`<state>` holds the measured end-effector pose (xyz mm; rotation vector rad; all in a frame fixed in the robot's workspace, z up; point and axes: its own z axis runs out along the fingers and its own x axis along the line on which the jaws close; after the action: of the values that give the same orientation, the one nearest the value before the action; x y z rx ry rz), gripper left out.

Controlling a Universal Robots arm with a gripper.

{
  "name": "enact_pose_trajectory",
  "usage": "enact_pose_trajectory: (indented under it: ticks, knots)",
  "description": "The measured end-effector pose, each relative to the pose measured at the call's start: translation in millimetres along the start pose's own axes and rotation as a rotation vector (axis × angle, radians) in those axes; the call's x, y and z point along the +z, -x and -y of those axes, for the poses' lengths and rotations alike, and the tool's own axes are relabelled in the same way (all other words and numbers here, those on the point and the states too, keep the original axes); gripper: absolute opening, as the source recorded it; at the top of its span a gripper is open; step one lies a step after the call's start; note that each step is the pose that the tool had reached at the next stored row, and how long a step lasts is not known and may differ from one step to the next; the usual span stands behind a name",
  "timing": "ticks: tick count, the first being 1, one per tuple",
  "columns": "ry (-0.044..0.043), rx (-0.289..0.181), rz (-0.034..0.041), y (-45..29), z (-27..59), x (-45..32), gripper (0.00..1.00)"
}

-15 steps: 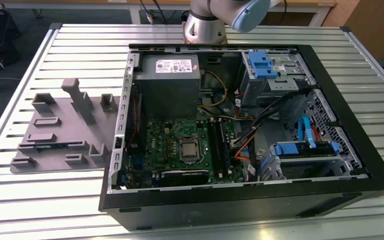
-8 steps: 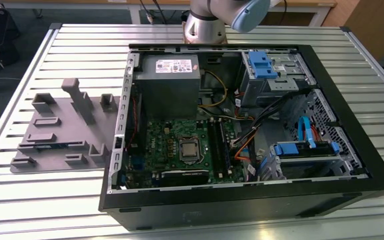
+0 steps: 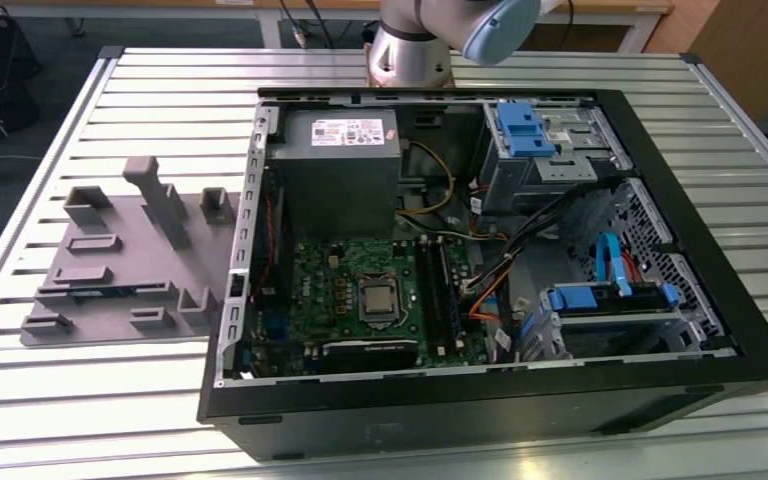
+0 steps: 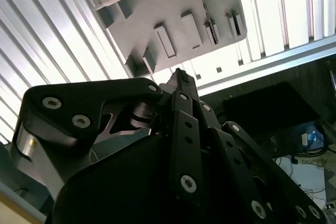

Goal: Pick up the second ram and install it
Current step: 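Pick up the second ram and move it above second insertion slot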

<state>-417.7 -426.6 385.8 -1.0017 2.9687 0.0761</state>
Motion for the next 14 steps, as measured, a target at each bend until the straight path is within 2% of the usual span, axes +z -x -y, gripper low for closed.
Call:
enact_pose_trajectory:
  ticks: [14]
  knots:
    - [0.0016,-0.073,-0.0031,0.0,0.0,0.0,0.11]
